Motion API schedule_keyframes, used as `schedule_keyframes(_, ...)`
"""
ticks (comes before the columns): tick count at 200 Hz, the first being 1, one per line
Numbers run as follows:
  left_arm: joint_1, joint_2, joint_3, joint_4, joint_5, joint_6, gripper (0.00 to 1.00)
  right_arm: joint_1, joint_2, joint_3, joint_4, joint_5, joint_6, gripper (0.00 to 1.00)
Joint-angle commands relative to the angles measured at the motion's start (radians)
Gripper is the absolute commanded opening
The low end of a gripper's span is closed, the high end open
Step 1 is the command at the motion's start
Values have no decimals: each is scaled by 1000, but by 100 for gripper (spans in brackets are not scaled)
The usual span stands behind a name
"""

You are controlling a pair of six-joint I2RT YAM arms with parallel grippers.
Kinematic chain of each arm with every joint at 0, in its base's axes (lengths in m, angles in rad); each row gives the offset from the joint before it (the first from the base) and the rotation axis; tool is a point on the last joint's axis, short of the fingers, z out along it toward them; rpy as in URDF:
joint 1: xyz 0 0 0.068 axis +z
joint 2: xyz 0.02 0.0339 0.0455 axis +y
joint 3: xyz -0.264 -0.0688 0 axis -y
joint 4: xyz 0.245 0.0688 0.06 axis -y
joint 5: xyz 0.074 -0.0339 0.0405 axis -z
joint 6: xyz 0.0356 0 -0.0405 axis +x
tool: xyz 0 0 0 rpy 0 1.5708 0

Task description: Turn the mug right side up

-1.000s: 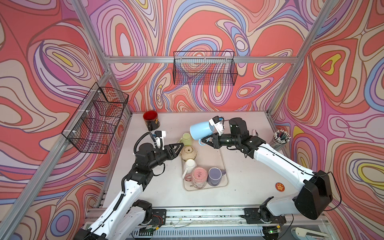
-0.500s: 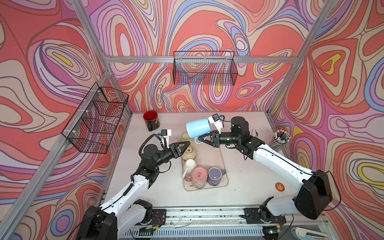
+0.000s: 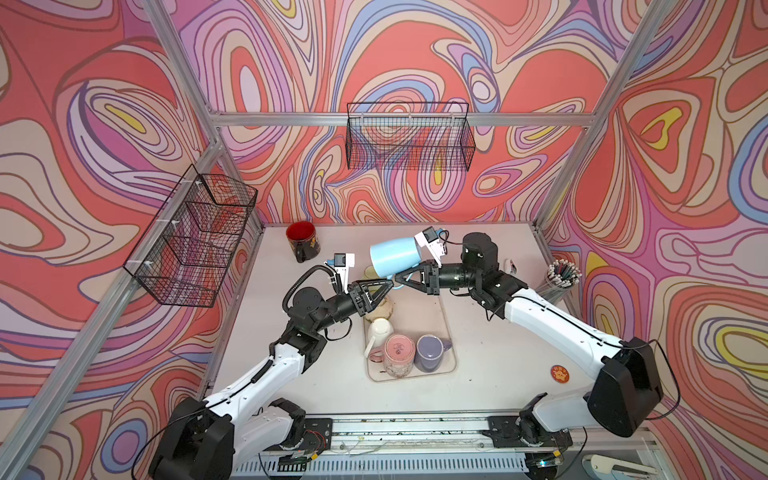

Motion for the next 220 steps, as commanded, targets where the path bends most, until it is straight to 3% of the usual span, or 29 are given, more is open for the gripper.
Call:
schedule_keyframes(1, -10, 20, 40, 80, 19, -8, 44, -1, -4, 2, 107, -52, -3, 0)
schedule_keyframes(97, -24, 67, 42, 153, 20, -28, 26, 0, 14, -24, 155, -87, 14, 0)
schedule_keyframes(106, -24, 69, 41, 153, 20, -27, 22, 0, 20, -26, 159, -89, 15, 0)
schedule_keyframes(129, -24, 74, 33, 154, 10, -27, 0, -1, 29, -31, 170, -91, 20, 0)
schedule_keyframes(197, -26, 54, -14, 145, -51, -7, 0, -5, 32, -33, 166, -75, 11, 0)
schedule_keyframes(220, -26, 45, -55, 145, -71, -1, 0, -18, 21, -42, 166, -67, 7, 12)
